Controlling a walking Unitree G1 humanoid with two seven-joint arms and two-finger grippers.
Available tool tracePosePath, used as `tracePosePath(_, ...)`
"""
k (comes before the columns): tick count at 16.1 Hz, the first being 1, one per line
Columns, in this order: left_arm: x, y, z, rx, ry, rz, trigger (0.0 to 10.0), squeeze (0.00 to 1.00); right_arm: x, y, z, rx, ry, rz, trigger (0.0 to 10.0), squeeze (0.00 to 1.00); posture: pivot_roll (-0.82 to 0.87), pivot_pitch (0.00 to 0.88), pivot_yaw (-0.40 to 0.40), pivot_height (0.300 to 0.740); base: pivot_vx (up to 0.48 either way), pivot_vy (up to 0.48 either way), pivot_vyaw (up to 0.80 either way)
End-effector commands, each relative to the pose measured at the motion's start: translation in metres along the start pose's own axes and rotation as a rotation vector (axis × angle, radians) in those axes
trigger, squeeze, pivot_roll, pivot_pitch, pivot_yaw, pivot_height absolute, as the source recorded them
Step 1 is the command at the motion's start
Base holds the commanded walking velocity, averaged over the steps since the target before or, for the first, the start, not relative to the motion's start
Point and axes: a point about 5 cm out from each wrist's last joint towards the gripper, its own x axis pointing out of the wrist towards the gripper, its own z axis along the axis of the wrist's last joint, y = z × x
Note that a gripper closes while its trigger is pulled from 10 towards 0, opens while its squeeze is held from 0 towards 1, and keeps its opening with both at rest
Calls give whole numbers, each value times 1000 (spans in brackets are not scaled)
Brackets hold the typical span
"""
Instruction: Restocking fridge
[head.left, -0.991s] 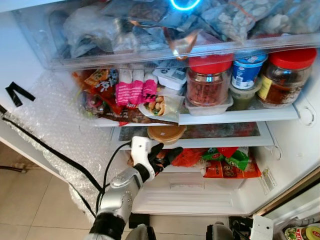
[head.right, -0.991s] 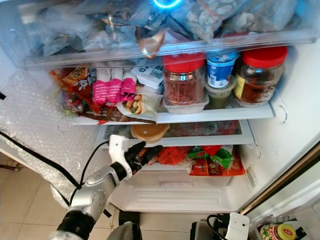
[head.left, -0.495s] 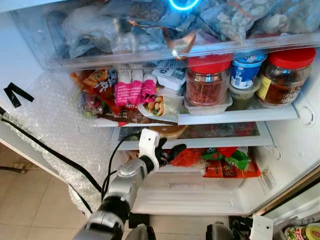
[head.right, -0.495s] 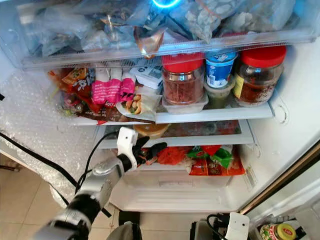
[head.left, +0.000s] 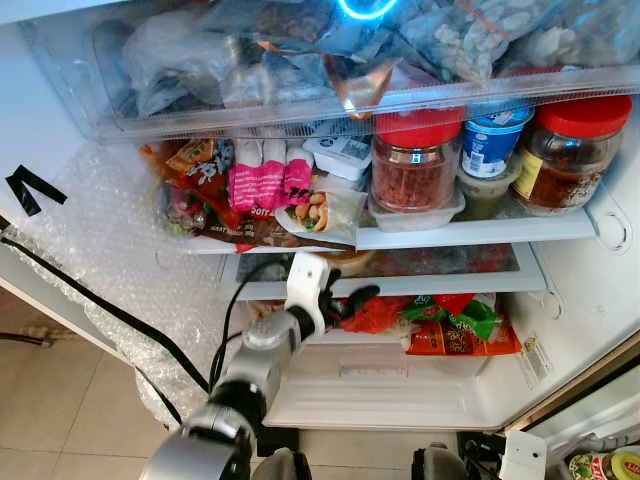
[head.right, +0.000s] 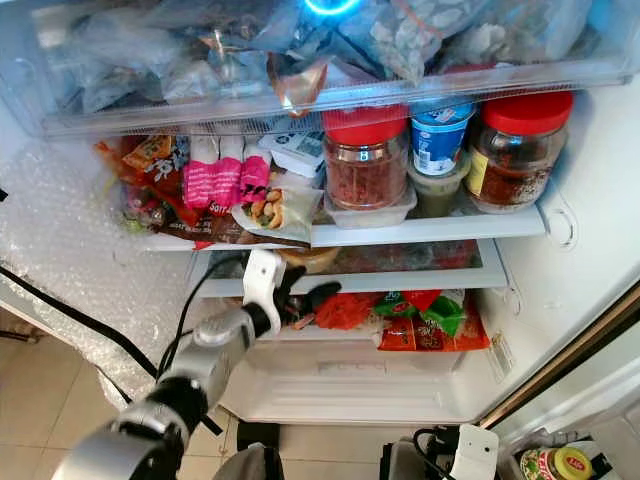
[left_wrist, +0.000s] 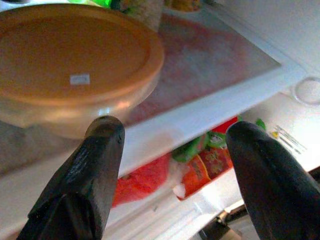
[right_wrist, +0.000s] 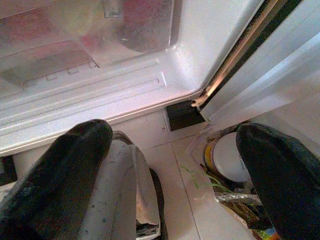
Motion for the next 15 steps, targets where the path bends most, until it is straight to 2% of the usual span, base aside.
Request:
tracePosePath(1, -8, 3, -5, 25, 11, -9, 10000, 0, -16, 8, -42, 2, 171, 17, 10000, 0, -141, 136, 163, 647, 0, 0, 0)
tracePosePath(5, -27, -3, -3, 47, -70, 15, 10000, 0, -16, 9, -41, -6, 173, 31, 10000, 0, -120, 127, 161, 647, 0, 0, 0)
tracePosePath(6, -33, -2, -2, 76, -82, 47, 10000, 0, -16, 9, -41, -6, 173, 32, 10000, 0, -116, 117, 164, 647, 0, 0, 0)
tracePosePath(7, -45, -3, 1, 167, -95, 92, 10000, 0, -16, 9, -41, -10, 173, 33, 10000, 0, -112, 103, 164, 647, 0, 0, 0)
tracePosePath(8, -52, 0, 0, 218, -95, 131, 10000, 0, -16, 9, -41, -12, 174, 33, 10000, 0, -111, 98, 163, 647, 0, 0, 0)
tracePosePath(9, -61, 8, 1, 248, -102, 199, 10000, 0, -16, 9, -42, -17, 175, 35, 10000, 0, -108, 89, 164, 647, 0, 0, 0)
tracePosePath(10, -66, 11, 2, 255, -95, 217, 10000, 0, -16, 9, -42, -18, 176, 36, 10000, 0, -105, 83, 163, 647, 0, 0, 0)
tracePosePath(13, -73, 10, -5, 285, -40, 209, 10000, 0, -16, 9, -42, -27, 177, 43, 10000, 0, -98, 67, 162, 647, 0, 0, 0)
tracePosePath(15, -73, 8, -6, 279, -40, 218, 10000, 0, -16, 9, -41, -27, 177, 41, 10000, 0, -99, 77, 161, 647, 0, 0, 0)
